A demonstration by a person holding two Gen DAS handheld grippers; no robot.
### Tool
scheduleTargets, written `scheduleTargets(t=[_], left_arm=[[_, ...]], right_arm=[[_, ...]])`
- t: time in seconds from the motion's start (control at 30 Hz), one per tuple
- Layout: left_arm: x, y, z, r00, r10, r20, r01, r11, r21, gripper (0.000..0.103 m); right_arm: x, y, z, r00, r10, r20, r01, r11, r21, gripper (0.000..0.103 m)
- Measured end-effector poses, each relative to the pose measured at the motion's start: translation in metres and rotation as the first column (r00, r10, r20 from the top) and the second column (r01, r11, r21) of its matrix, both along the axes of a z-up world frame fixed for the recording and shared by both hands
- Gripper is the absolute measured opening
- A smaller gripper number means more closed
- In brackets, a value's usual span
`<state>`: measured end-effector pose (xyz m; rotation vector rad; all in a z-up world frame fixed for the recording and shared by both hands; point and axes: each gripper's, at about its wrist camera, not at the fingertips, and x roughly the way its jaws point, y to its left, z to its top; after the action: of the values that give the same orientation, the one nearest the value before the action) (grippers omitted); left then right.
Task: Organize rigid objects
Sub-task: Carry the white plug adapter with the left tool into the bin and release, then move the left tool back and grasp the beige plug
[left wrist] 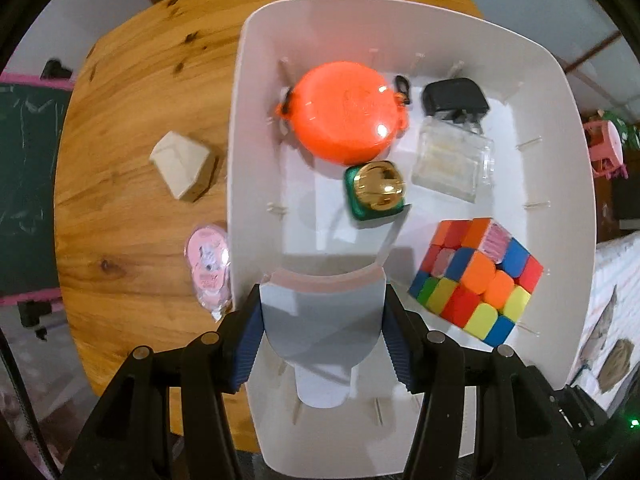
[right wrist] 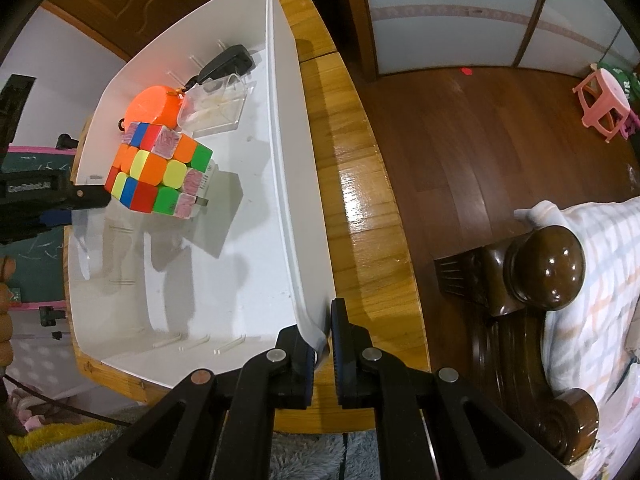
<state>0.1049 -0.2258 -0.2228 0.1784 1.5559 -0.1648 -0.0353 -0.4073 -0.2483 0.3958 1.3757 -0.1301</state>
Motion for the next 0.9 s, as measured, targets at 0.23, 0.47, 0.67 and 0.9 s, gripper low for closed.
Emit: scheduleTargets(t=[0.23,0.47,0.67,0.9], left_arm=[[-0.006,-0.012,-0.014,0.998,-0.059,-0.021,0.06,0.997,0.055,0.062],[-0.015,-0.018,-0.002,0.993,-0.118,0.024,0.116,0.99,0.078,0.079],[-0.022,-0.022,0.024,0.98,-0.163,0.115,0.152,0.983,0.101,0.08],[-0.02,-0.019,0.043,0.969,-0.178,0.17,0.16,0.98,0.118,0.08]], right_arm=[[0.001,0.0,0.0,1.0,0.005,-0.001,-0.005,1.0,-0.002,0.007],[0.002,0.001,0.0,1.0,0.009,-0.004,-0.009,1.0,-0.002,0.007],[0.002,0.0,0.0,1.0,0.008,-0.008,-0.008,1.0,-0.003,0.007],[0.003,0.001,0.0,1.0,0.007,-0.016,-0.007,1.0,-0.005,0.007]])
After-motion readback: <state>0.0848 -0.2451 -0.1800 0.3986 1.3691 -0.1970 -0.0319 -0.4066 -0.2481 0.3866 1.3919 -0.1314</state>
